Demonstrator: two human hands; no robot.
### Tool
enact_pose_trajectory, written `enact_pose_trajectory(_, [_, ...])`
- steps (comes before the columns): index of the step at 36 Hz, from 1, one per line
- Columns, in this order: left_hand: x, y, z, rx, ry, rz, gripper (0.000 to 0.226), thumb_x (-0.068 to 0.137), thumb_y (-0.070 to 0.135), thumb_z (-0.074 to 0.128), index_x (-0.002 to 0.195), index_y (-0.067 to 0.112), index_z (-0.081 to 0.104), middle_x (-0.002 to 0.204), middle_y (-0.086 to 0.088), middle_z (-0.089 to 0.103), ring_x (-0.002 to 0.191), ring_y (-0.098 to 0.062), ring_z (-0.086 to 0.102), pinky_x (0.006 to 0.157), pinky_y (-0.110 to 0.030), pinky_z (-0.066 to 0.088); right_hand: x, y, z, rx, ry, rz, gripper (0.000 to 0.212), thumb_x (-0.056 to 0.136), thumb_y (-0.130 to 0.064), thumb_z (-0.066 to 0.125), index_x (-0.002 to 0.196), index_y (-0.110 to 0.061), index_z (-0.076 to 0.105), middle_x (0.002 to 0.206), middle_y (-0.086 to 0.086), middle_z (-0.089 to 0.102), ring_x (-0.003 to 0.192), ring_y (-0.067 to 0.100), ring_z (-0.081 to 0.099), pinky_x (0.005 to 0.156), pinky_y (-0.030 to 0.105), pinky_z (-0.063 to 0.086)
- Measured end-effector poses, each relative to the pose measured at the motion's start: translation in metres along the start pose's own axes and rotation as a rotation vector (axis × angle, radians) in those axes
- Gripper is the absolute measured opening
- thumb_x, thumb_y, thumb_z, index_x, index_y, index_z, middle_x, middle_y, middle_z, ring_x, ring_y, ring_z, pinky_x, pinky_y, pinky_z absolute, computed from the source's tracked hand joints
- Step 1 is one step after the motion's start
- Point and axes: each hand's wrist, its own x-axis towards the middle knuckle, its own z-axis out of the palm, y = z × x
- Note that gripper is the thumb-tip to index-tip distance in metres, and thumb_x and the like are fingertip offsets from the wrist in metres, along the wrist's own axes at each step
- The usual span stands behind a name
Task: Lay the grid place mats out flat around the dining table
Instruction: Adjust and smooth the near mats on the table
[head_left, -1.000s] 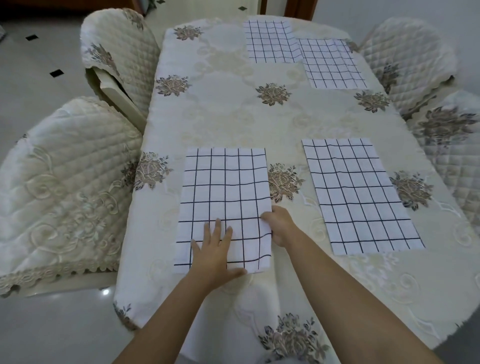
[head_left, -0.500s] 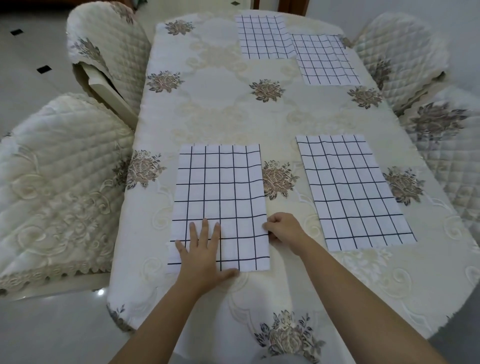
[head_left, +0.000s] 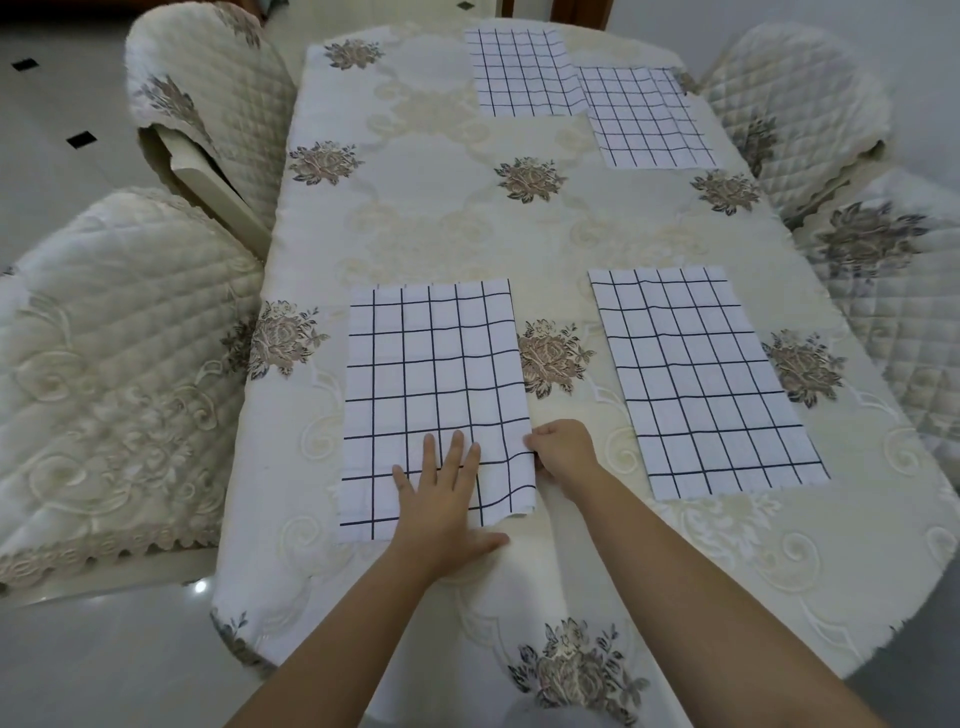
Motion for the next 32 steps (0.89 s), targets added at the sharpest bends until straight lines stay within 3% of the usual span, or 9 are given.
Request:
enact_pose_trajectory(4, [0.004, -0.001, -0.001, 0.015, 0.006, -0.013, 0.102, 0.081, 0.069, 0.042, 0.146, 0.02, -0.019, 0.154, 0.001, -0.025, 0.14, -0.029, -0.027, 0.109, -0.063, -0.005, 0.002, 0.001, 0.001, 0.006, 0.001, -0.006, 0.014, 0.075, -0.006, 0.061, 0.065, -0.01, 0.053, 0.065, 0.011, 0.046, 0.064, 0.018, 0.044, 0.061, 0.029, 0.036])
enact_pose_trajectory(11, [0.007, -0.014, -0.003, 0.017, 0.033, 0.014, 0.092, 0.086, 0.062, 0.04, 0.147, 0.021, -0.014, 0.153, 0.003, -0.026, 0.141, -0.029, -0.023, 0.11, -0.062, -0.002, 0.004, -0.001, 0.0, -0.023, -0.009, -0.05, 0.026, 0.077, -0.004, 0.06, 0.056, -0.011, 0.047, 0.065, 0.011, 0.046, 0.063, 0.019, 0.043, 0.06, 0.029, 0.034])
enact_pose_trajectory(13, [0.008, -0.019, -0.003, 0.025, 0.033, 0.019, 0.088, 0.082, 0.065, 0.026, 0.147, 0.022, -0.013, 0.155, 0.002, -0.021, 0.142, -0.029, -0.022, 0.109, -0.063, -0.001, 0.004, -0.001, 0.001, -0.035, -0.003, -0.059, 0.025, 0.078, -0.005, 0.059, 0.058, -0.012, 0.046, 0.065, 0.011, 0.045, 0.063, 0.018, 0.041, 0.061, 0.028, 0.033])
enact_pose_trajectory(16, [0.008, -0.024, -0.003, 0.013, 0.033, 0.02, 0.1, 0.059, 0.068, 0.003, 0.147, 0.024, -0.014, 0.155, 0.004, -0.022, 0.141, -0.027, -0.024, 0.109, -0.062, -0.004, 0.005, -0.001, 0.002, -0.059, 0.012, -0.076, 0.035, 0.079, -0.004, 0.058, 0.051, -0.014, 0.039, 0.062, 0.01, 0.041, 0.063, 0.017, 0.038, 0.061, 0.026, 0.031])
enact_pose_trajectory(24, [0.008, -0.023, 0.002, 0.043, 0.01, 0.084, 0.115, 0.05, 0.086, 0.013, 0.147, 0.028, -0.012, 0.14, 0.01, -0.038, 0.135, -0.023, -0.034, 0.108, -0.061, -0.01, -0.003, -0.001, -0.007, -0.16, -0.087, -0.083, 0.038, 0.082, -0.023, 0.063, 0.053, -0.016, 0.04, 0.066, 0.011, 0.047, 0.062, 0.019, 0.044, 0.061, 0.027, 0.033])
enact_pose_trajectory(28, [0.009, -0.023, 0.003, 0.082, -0.01, 0.073, 0.125, 0.044, 0.094, 0.013, 0.147, 0.028, -0.012, 0.144, 0.008, -0.037, 0.129, -0.019, -0.038, 0.108, -0.061, -0.008, -0.01, 0.004, -0.013, -0.252, -0.192, -0.035, 0.032, 0.079, -0.012, 0.062, 0.054, -0.014, 0.042, 0.056, 0.008, 0.045, 0.05, 0.02, 0.04, 0.05, 0.023, 0.032])
enact_pose_trajectory(32, [0.01, -0.021, 0.001, 0.107, -0.021, 0.062, 0.125, 0.043, 0.094, 0.007, 0.147, 0.027, -0.011, 0.141, 0.007, -0.039, 0.126, -0.019, -0.039, 0.109, -0.062, -0.007, -0.012, 0.006, -0.013, -0.258, -0.178, -0.061, 0.02, 0.077, -0.01, 0.06, 0.061, -0.011, 0.049, 0.065, 0.012, 0.047, 0.061, 0.02, 0.044, 0.059, 0.029, 0.036])
